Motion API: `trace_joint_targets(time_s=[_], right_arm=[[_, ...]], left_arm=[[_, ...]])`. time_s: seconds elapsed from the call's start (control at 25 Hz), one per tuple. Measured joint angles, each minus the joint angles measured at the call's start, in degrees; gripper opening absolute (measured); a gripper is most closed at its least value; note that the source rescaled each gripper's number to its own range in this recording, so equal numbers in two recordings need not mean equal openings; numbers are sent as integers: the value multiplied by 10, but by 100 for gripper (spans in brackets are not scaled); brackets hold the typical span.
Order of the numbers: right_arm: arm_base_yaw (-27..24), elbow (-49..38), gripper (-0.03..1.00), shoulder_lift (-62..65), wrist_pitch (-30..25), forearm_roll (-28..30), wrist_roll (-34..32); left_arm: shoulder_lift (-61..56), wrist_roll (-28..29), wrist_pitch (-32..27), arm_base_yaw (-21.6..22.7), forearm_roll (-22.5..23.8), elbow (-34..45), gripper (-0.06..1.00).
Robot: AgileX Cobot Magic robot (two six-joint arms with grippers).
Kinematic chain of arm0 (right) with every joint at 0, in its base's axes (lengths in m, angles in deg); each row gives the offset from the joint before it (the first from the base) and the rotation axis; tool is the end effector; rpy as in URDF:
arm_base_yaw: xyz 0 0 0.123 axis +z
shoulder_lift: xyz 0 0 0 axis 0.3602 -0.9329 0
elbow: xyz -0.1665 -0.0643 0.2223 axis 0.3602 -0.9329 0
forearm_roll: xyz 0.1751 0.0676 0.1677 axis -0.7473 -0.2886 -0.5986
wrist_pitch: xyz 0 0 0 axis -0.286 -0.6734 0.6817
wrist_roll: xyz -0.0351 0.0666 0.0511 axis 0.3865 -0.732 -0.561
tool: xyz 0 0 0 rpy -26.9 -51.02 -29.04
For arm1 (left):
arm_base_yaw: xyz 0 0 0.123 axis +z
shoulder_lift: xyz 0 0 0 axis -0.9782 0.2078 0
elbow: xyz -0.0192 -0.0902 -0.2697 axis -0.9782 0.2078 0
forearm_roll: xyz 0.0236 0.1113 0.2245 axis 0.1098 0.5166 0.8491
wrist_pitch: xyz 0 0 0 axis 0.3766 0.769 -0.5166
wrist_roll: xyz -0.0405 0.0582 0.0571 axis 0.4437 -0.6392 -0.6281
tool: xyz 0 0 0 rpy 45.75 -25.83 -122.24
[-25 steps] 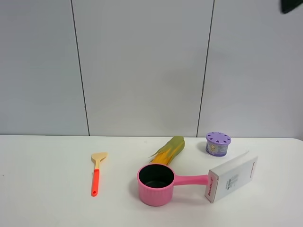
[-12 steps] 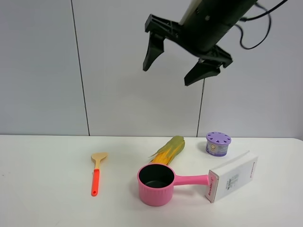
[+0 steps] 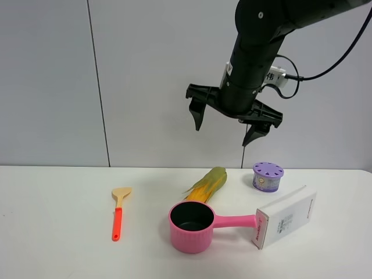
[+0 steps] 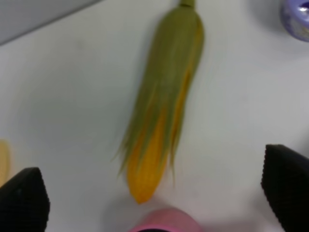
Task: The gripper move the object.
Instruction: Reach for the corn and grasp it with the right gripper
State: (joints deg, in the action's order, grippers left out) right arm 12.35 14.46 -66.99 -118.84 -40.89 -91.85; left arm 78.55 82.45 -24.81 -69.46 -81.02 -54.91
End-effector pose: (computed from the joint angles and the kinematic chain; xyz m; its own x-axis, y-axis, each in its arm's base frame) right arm 0.3683 0.2207 0.2515 -0.8223 0.2675 -0.5023 0.1666 0.9571 0.2369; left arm -0.0058 -0.0051 0.2803 -0.4261 -0.0907 -0.9001 -0.1185 0.9920 -0.0439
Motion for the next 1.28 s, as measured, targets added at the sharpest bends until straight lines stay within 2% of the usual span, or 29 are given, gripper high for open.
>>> trace_joint_targets(time_s=[0.28, 0.64, 0.84, 1.28], right_arm=[[-13, 3, 100, -73, 26, -29, -34], [-14, 5, 100, -151, 128, -26, -117], [-14, 8, 100, -162, 138, 5, -123], [-15, 12, 100, -193, 157, 69, -181]], left_arm=[[0, 0, 0, 0, 0, 0, 100], [0, 0, 0, 0, 0, 0, 100], [0, 0, 0, 0, 0, 0, 100], [0, 0, 0, 0, 0, 0, 100]])
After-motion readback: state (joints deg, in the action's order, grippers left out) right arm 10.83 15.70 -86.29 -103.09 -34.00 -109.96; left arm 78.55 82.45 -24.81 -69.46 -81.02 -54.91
